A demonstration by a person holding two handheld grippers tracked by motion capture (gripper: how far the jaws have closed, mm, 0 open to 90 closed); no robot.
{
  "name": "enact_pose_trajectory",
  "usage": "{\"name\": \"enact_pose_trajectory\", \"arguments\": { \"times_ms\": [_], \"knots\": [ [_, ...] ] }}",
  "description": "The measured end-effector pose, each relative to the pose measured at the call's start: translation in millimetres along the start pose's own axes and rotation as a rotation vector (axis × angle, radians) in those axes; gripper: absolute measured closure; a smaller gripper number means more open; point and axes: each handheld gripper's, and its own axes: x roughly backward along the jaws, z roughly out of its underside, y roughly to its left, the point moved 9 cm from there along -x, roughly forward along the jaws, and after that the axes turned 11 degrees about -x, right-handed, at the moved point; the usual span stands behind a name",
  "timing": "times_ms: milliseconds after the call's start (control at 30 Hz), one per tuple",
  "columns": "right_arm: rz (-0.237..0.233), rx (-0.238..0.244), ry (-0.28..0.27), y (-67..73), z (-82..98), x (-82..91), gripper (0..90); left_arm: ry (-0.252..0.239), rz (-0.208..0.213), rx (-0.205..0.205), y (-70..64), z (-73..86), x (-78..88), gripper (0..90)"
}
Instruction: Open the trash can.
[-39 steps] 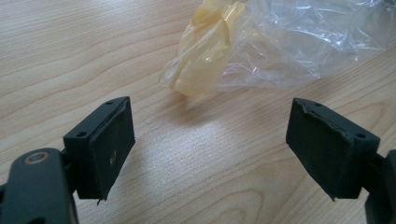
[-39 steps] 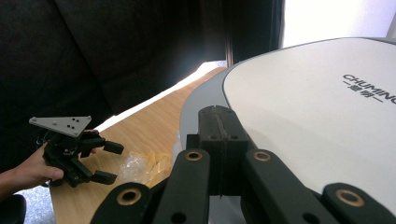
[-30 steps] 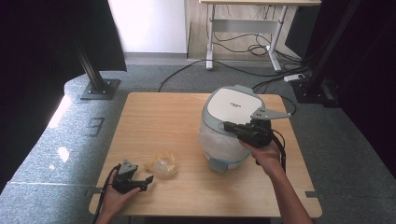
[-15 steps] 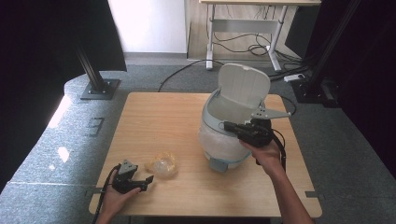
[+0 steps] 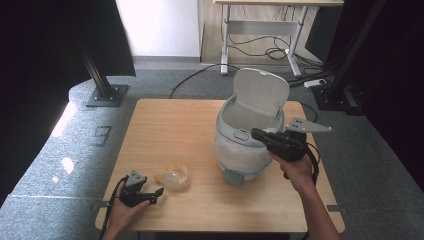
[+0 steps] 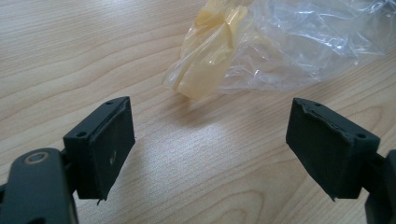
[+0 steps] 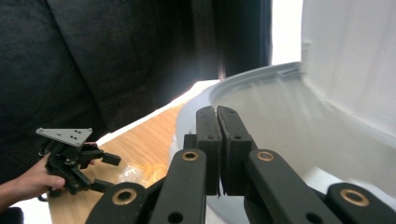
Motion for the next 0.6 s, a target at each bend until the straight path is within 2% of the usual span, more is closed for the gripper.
{"name": "enact_pose_trajectory", "arguments": {
  "times_ms": [200,300,467,600],
  "knots": [
    [0.044,0.004,-0.017,-13.3,12.2,29.2,82.3,-0.001,0.003,0.001,-0.8,-0.9,-0.4,15.0],
    [0.065,-0.005,-0.03,-22.9,23.8,42.6,74.3,0.001,0.004,-0.002,-1.4,-1.0,-1.2,15.1],
    [0.096,-0.021,-0.038,-41.1,52.6,57.1,55.7,0.002,0.004,-0.007,-1.5,-1.1,-2.9,15.3],
    [0.138,-0.046,-0.038,-57.2,78.8,64.1,47.9,-0.002,0.004,-0.005,-2.0,-1.7,-3.1,15.3]
  ]
}}
